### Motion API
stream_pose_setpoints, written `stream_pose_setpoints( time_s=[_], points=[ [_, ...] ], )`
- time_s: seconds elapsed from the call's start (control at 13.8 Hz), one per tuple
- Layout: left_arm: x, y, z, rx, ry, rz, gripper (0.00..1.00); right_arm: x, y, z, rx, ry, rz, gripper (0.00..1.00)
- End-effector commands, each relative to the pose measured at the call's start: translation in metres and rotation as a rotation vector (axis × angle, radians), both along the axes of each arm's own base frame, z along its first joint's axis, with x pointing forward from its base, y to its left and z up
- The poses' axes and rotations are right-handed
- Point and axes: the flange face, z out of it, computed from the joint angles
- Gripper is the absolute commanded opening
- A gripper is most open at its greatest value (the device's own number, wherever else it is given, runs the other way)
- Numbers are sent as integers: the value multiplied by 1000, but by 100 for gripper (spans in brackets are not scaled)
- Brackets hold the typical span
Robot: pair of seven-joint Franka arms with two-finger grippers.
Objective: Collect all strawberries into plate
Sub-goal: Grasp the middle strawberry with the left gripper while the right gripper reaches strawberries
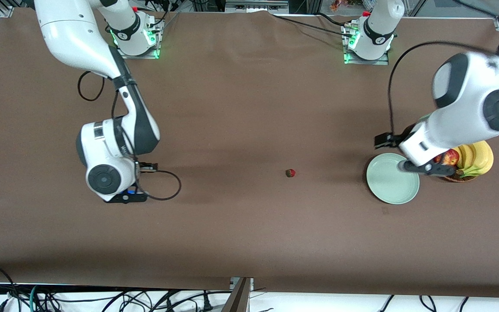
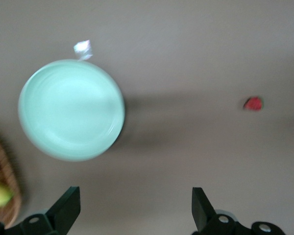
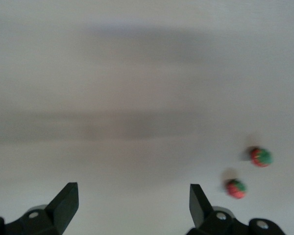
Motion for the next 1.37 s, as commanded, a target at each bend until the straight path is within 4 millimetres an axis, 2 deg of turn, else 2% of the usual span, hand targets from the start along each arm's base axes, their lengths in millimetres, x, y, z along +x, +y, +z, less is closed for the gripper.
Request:
stream_pose_setpoints(
  time_s=[0.0,0.22,0.29,0.36,0.43,0.51,0.65,0.79,0.94,1.01,1.08,1.23,1.3],
  points=[
    [22,-64,-35,-17,1,-87,100,3,-62,-3,34,41,50,100],
    [21,-139,-79,-21,35,-174,100,2,-132,-22,145,82,104,100],
    [17,-155,-93,-13,46,-174,100,-4,-151,-31,190,98,100,100],
    [14,-177,-98,-8,3,-173,100,-12,-167,-36,215,106,99,100],
    [14,-187,-112,-12,-36,-158,100,-25,-179,-42,225,117,90,100],
    [12,-192,-133,-14,-46,-152,100,-39,-184,-45,231,111,83,100],
    [11,-200,-155,-26,-80,-156,100,-69,-189,-55,237,79,79,100],
    [3,-217,-187,-43,-132,-170,100,-92,-196,-60,240,64,71,100],
    [-11,-217,-215,-48,-161,-171,100,-108,-197,-59,246,79,64,100],
    [-18,-218,-223,-48,-161,-177,100,-112,-202,-61,247,83,65,100],
    [-20,-217,-226,-47,-162,-176,100,-119,-212,-65,251,83,75,100],
    [-20,-217,-227,-46,-160,-177,100,-128,-218,-71,254,66,89,100],
    [-21,-216,-227,-45,-158,-178,93,-133,-220,-74,254,63,86,100]
  ],
)
